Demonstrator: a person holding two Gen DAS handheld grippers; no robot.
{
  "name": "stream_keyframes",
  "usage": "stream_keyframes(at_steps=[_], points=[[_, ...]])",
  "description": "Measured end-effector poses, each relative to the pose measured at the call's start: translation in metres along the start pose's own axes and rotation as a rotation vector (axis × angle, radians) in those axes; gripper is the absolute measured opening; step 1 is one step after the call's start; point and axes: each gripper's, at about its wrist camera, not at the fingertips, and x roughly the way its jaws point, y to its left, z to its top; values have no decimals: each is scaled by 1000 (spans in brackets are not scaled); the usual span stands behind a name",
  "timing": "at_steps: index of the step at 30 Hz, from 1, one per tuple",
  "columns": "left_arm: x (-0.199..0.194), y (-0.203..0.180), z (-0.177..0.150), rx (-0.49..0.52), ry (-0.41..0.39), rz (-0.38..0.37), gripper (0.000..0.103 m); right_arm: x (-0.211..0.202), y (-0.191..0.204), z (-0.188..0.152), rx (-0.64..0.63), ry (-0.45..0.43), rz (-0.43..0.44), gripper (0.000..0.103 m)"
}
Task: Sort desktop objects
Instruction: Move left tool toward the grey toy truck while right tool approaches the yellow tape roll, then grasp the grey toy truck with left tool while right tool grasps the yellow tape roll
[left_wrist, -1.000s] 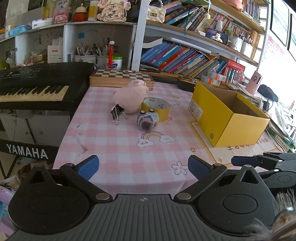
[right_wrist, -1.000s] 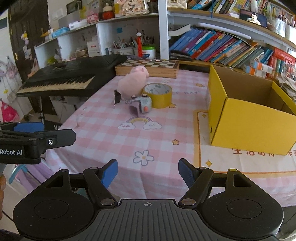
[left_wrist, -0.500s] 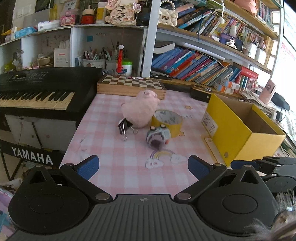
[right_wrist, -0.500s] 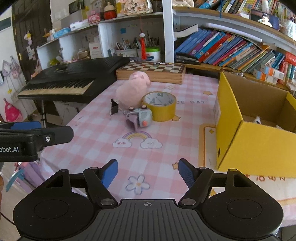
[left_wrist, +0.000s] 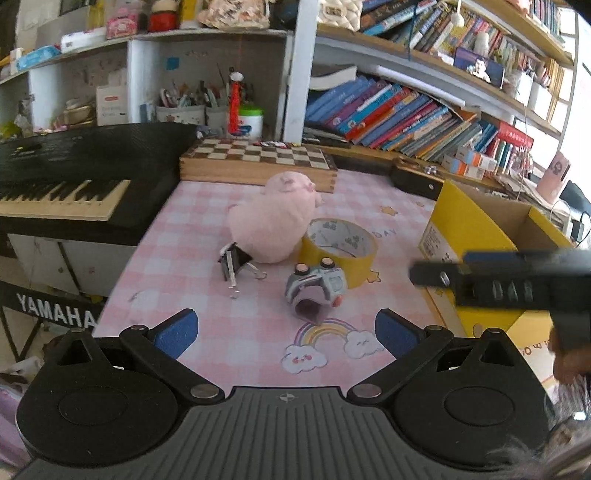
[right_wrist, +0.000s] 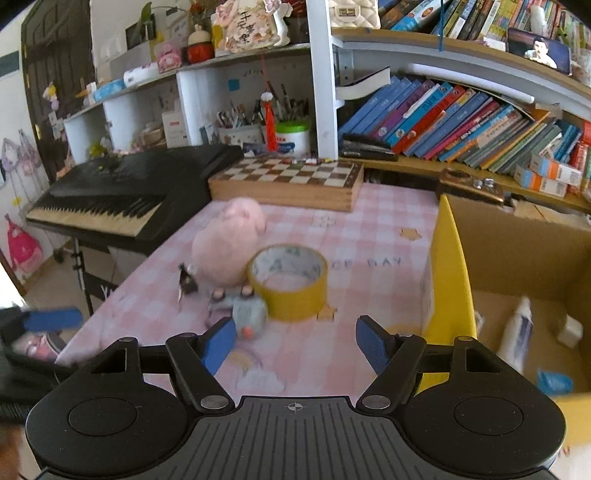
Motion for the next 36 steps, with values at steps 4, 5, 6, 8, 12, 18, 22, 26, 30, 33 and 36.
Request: stream_keyframes(at_steps=[4, 5, 6, 8, 12, 18, 22, 26, 30, 33, 36], points=[[27, -13, 3, 7, 15, -15, 103, 25, -6, 15, 14, 29, 17, 74], [34, -15, 4, 10, 15, -19, 103, 29, -8, 18, 23, 33, 25, 74], [40, -17, 5, 14, 16, -21, 102, 34, -10, 21, 29, 39, 29, 74], [54, -23, 8, 27, 21, -21, 101, 42, -12, 24, 32, 53, 39, 74], [80, -30, 13, 42, 34, -15, 100, 58, -14, 29, 33, 87, 53, 74], [113, -36, 16, 57, 72, -1, 85, 79, -13, 35, 12, 104, 60, 86], [129, -41, 13, 100, 126, 47, 60, 95, -13, 38, -4, 133, 57, 89], [119, -40, 11, 157, 127, 54, 60, 111, -13, 39, -16, 175, 65, 90], [97, -19, 5, 109, 148, 85, 60, 125, -10, 40, -35, 191, 81, 92], [82, 0, 0, 34, 163, 104, 60, 137, -5, 41, -56, 219, 101, 94], [74, 13, -4, -28, 174, 115, 60, 149, 0, 40, -86, 241, 103, 94]])
